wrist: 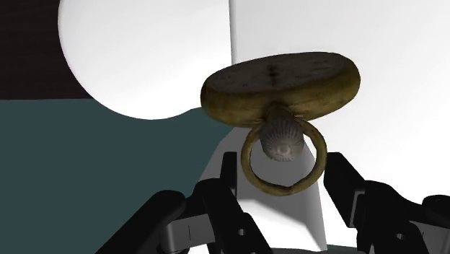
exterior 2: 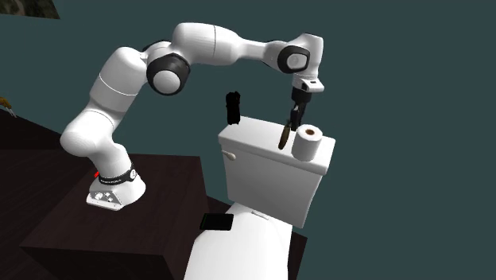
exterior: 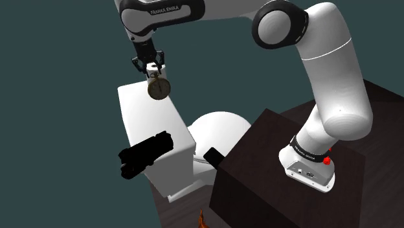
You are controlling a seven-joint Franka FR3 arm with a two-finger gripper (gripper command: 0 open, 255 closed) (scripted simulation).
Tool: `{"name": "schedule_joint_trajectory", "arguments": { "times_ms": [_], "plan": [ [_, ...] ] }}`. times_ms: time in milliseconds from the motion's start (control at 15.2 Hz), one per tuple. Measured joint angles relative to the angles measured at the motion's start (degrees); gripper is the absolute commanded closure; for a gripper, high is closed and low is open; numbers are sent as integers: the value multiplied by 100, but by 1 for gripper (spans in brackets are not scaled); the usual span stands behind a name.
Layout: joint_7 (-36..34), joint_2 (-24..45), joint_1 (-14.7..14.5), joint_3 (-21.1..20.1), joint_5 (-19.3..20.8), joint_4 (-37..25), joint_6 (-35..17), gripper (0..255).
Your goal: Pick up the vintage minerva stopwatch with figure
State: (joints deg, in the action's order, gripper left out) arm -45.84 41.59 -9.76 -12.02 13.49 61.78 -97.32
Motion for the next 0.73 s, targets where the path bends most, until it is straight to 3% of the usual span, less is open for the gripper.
{"name": "schedule_joint_trajectory", "arguments": {
  "times_ms": [726],
  "plan": [
    [128, 134, -115, 11, -6, -1060, 907, 255]
  ]
}}
